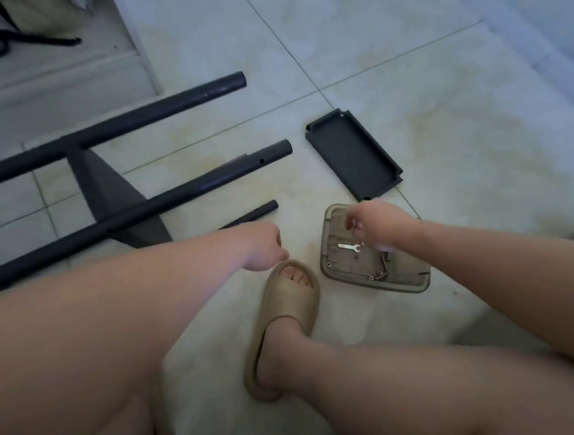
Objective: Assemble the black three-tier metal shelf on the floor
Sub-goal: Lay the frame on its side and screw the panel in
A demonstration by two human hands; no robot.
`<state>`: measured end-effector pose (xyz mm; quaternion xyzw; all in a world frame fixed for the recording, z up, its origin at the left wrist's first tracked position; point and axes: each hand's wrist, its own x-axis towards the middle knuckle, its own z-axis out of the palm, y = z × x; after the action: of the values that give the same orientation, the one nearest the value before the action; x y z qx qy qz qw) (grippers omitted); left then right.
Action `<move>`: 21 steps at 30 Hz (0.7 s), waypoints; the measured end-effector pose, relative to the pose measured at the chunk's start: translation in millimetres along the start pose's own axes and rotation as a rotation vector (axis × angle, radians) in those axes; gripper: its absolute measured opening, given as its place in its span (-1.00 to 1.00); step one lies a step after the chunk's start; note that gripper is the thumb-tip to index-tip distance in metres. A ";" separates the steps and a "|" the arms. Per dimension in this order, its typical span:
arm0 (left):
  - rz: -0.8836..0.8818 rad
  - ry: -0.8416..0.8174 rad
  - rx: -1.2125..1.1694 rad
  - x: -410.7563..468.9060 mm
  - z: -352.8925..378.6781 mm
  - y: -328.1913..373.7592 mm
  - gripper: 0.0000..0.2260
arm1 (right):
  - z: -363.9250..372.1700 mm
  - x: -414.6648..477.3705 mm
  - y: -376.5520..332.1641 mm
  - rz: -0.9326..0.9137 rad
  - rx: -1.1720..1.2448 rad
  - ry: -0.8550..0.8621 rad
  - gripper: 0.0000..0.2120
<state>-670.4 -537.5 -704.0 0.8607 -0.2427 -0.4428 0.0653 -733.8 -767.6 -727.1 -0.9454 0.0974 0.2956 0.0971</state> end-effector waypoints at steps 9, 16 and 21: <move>-0.004 0.213 -0.242 -123.2 -50.8 -61.1 -0.75 | -86.1 -83.4 -122.9 -0.133 0.326 0.304 -0.84; -0.066 0.441 -0.869 -179.7 -62.6 -134.4 -0.82 | -109.1 -93.7 -225.3 -0.237 0.501 0.261 -0.93; -0.131 0.573 -0.994 -188.9 -63.9 -180.8 -0.87 | -100.7 -81.2 -280.9 -0.318 0.462 0.142 -0.95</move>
<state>-647.1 -296.2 -587.0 0.8253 0.0755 -0.2558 0.4977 -677.1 -511.3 -563.6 -0.9199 0.0191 0.1797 0.3480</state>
